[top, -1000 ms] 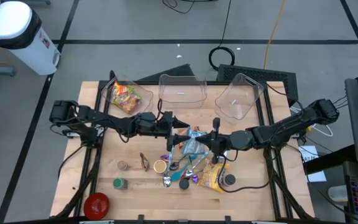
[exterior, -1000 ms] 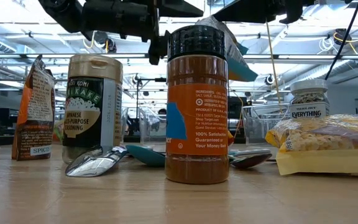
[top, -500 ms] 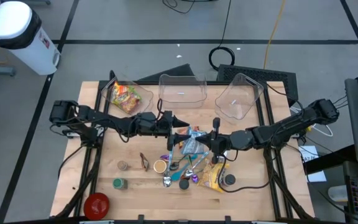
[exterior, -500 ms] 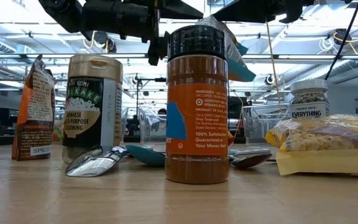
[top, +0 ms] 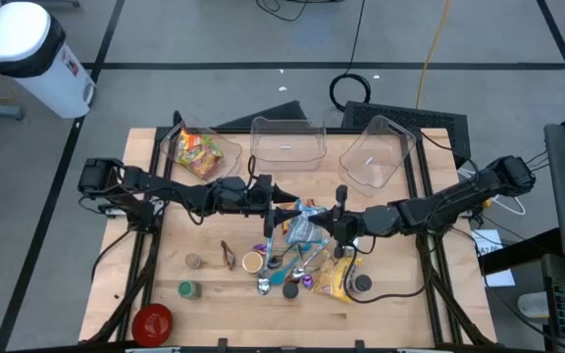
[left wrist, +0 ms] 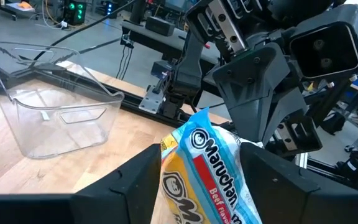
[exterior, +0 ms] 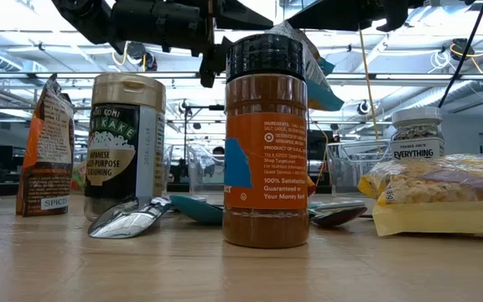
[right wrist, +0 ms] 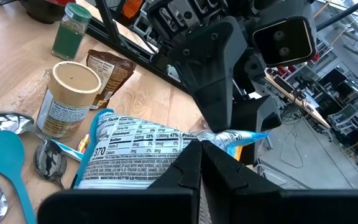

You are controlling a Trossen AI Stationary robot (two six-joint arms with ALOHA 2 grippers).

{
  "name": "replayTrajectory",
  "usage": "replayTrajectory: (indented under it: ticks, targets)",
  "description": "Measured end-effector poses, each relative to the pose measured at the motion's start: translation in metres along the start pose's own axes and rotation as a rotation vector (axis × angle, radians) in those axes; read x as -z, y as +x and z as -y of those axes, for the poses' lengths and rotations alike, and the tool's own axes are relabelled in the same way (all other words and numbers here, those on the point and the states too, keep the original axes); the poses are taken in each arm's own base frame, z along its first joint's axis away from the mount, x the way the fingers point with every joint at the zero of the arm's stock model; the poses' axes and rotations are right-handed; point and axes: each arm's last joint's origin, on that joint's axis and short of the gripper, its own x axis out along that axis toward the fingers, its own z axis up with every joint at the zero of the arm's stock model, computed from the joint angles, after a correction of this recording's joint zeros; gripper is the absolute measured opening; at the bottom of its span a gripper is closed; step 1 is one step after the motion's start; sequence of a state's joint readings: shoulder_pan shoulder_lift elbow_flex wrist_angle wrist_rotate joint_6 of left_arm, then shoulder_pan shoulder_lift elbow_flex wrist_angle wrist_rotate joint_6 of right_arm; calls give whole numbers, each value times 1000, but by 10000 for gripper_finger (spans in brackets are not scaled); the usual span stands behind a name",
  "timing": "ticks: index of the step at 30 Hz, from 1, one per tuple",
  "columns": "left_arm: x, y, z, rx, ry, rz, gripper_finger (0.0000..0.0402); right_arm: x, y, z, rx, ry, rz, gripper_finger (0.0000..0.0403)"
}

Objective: Pick & Place Food Item
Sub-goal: Put the blue noodle pack into the left transparent bin

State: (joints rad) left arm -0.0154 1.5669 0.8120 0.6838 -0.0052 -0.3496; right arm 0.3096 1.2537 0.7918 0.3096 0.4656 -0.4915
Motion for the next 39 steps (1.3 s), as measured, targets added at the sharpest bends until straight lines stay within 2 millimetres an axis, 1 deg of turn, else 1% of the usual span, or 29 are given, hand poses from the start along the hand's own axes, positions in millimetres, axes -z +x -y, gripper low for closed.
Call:
replayTrajectory:
  ticks: [3, 9, 13, 24, 29, 35, 39]
  targets:
    - [0, 0, 0, 1, 0, -1, 239, 0, 0, 0, 0, 0, 0, 0]
    - [1, 0, 2, 8, 6, -3, 283, 0, 0, 0, 0, 0, 0, 0]
    - [1, 0, 3, 5, 7, 0, 297, 0, 0, 0, 0, 0, 0, 0]
    - [1, 0, 2, -20, 11, 9, 299, 0, 0, 0, 0, 0, 0, 0]
    - [5, 3, 1, -16, 7, 7, 299, 0, 0, 0, 0, 0, 0, 0]
    - [-1, 8, 2, -8, 6, 25, 299, 0, 0, 0, 0, 0, 0, 0]
    - [0, 8, 2, 0, 6, 11, 299, 0, 0, 0, 0, 0, 0, 0]
